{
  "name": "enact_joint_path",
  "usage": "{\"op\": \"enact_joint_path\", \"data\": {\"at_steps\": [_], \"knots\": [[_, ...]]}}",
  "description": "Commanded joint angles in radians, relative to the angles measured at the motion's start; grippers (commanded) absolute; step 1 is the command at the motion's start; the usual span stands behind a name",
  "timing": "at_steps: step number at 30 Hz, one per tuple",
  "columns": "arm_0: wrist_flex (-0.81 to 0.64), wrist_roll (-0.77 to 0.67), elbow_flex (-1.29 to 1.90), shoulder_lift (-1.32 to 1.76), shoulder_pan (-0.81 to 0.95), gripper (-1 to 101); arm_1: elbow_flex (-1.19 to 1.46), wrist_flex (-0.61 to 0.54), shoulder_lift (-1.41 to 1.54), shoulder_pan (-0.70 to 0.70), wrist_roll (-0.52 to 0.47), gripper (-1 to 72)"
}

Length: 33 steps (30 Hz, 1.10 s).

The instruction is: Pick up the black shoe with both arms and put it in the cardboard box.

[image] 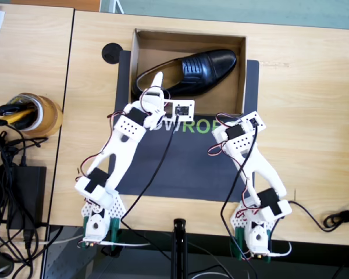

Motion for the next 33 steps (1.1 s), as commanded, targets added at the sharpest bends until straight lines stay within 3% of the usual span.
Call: {"op": "enact_joint_path", "data": {"at_steps": [1, 7, 10, 20, 33], "knots": [[0.031, -0.005, -0.023, 0.130, -0.005, 61, 0.003, 0.011, 0.054, 0.000, -0.008, 0.0], [0.132, 0.075, -0.014, 0.322, -0.066, 30, -0.046, 0.034, 0.097, 0.060, 0.005, 0.0], [0.204, 0.127, -0.014, 0.410, -0.120, 2, -0.081, 0.052, 0.127, 0.107, 0.017, 0.0], [0.459, 0.181, 0.003, 0.653, -0.268, 0, -0.103, 0.078, 0.371, 0.299, 0.067, -0.1], [0.419, 0.281, 0.601, 1.313, -0.370, 0, 0.167, 0.055, 1.039, 0.531, 0.095, -0.1]]}}
